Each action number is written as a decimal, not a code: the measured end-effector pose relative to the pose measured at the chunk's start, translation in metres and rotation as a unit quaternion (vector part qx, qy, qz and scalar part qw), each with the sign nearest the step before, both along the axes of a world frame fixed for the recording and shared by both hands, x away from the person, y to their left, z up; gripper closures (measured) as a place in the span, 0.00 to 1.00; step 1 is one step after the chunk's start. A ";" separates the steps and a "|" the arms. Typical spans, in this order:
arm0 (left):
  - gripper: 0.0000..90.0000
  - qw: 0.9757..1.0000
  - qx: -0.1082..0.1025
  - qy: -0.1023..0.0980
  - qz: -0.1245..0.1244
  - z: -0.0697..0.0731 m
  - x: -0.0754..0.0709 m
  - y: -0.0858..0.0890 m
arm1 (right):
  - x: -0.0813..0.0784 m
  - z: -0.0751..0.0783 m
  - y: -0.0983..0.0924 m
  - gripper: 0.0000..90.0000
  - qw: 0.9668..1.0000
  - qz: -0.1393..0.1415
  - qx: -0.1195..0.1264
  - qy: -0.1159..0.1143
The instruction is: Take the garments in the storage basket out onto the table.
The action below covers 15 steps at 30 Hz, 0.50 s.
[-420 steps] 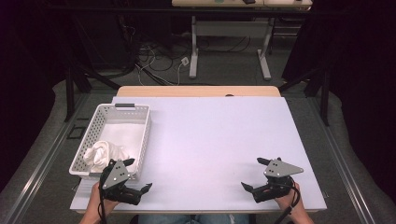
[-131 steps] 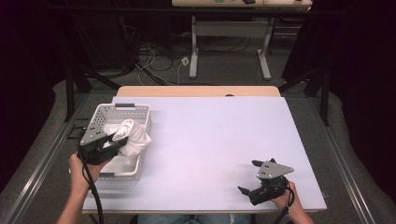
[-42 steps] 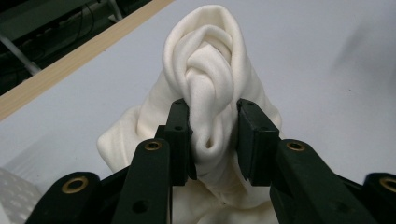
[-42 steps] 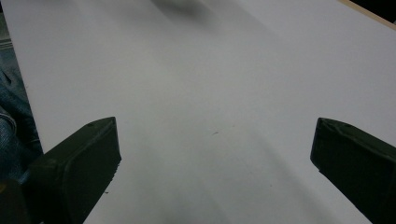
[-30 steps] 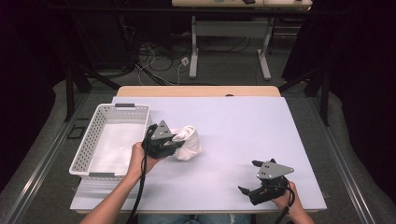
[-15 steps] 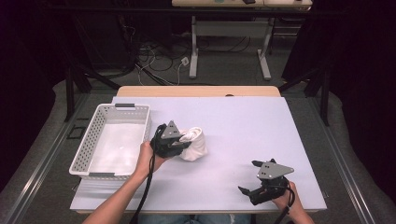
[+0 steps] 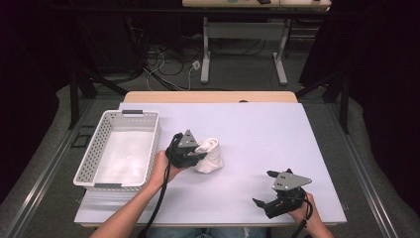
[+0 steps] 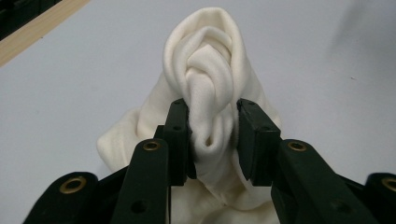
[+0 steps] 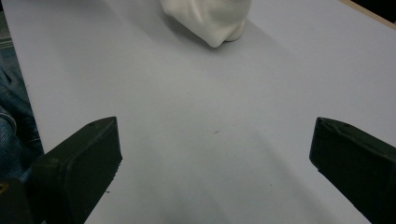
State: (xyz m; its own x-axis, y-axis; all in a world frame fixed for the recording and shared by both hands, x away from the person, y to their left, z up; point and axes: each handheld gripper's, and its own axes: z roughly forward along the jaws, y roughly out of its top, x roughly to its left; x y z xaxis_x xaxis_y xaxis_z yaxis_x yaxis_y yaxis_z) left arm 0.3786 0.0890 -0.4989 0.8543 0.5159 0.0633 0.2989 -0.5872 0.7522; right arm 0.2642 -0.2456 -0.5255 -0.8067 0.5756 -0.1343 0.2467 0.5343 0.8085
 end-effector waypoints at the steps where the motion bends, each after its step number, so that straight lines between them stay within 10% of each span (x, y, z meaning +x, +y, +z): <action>1: 0.75 1.000 0.002 -0.002 -0.001 0.000 0.001 0.000 | 0.000 0.000 0.000 0.02 1.000 0.000 0.000 0.000; 15: 0.72 1.000 0.021 0.021 0.003 -0.010 0.008 -0.001 | -0.001 0.000 0.000 0.02 1.000 -0.002 -0.001 0.003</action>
State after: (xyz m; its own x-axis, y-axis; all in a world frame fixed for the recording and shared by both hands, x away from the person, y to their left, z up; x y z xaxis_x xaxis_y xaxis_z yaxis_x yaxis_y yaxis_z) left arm 0.3870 0.0877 -0.5093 0.8538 0.5183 0.0499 0.3328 -0.6169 0.7132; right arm 0.2633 -0.2460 -0.5254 -0.8048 0.5790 -0.1309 0.2541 0.5353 0.8056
